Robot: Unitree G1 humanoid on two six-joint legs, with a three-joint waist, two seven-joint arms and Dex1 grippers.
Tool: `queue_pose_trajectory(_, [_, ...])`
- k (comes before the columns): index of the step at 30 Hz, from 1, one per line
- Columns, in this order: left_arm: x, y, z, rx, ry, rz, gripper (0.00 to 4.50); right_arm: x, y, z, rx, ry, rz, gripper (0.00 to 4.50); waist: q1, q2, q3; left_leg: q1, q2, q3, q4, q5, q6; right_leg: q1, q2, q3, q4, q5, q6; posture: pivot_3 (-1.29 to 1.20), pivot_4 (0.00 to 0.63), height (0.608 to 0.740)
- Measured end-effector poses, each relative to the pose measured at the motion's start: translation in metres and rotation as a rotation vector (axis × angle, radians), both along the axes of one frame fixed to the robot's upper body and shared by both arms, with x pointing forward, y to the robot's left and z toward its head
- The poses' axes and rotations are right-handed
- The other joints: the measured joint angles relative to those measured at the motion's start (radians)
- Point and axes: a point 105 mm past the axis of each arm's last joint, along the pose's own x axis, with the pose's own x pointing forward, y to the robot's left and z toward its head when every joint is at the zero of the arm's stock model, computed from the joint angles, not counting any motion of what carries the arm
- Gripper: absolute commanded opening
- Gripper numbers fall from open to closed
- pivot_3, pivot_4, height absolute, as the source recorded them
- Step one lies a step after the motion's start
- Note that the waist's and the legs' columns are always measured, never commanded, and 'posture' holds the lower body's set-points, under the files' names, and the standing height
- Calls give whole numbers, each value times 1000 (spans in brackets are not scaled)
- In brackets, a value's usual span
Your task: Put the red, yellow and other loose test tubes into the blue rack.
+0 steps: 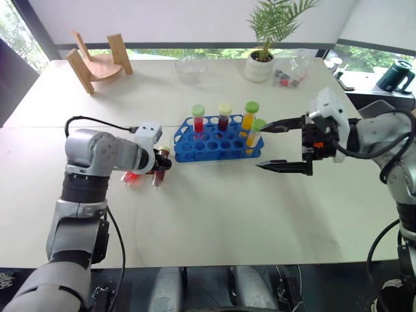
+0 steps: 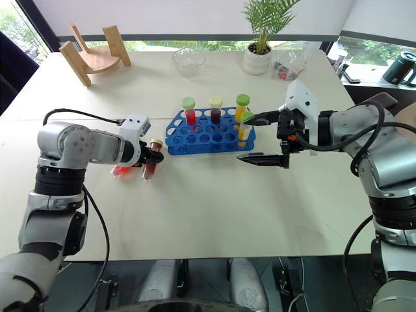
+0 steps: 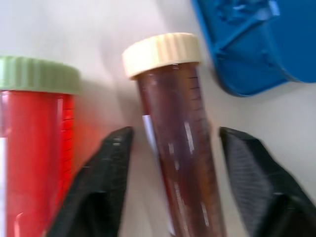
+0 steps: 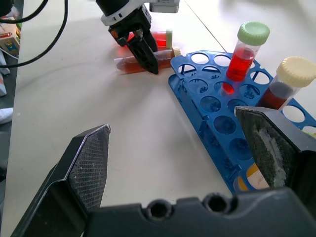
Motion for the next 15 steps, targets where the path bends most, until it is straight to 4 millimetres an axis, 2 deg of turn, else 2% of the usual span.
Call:
queue_pose_trajectory(1, [0, 0, 0, -9, -2, 6, 891, 0, -1, 0, 2, 0, -3, 4500, 1, 0, 0, 0, 0, 0, 0, 0, 0, 0, 0, 0, 0, 0, 0, 0, 150, 740])
queue_pose_trajectory(7, [-9, 5, 3, -91, -7, -18, 831, -2, -4, -5, 5, 18, -24, 4500, -7, 0, 0, 0, 0, 0, -1, 0, 0, -1, 0, 0, 0, 0, 0, 0, 150, 740])
queue_pose_trajectory(12, [-26, 15, 47, -206, -126, -130, 831, -2, -15, -9, 40, 31, -102, 4500, -6, 0, 0, 0, 1, 0, -2, 0, -1, -2, 0, 0, 0, 0, 0, 0, 150, 740])
queue_pose_trajectory(15, [-42, 5, 75, -336, -213, -262, 831, -7, -16, -17, 57, 53, -143, 4500, 1, -1, 0, -1, 1, 0, -1, 0, -1, -1, 0, 0, 0, 0, 0, 0, 150, 740])
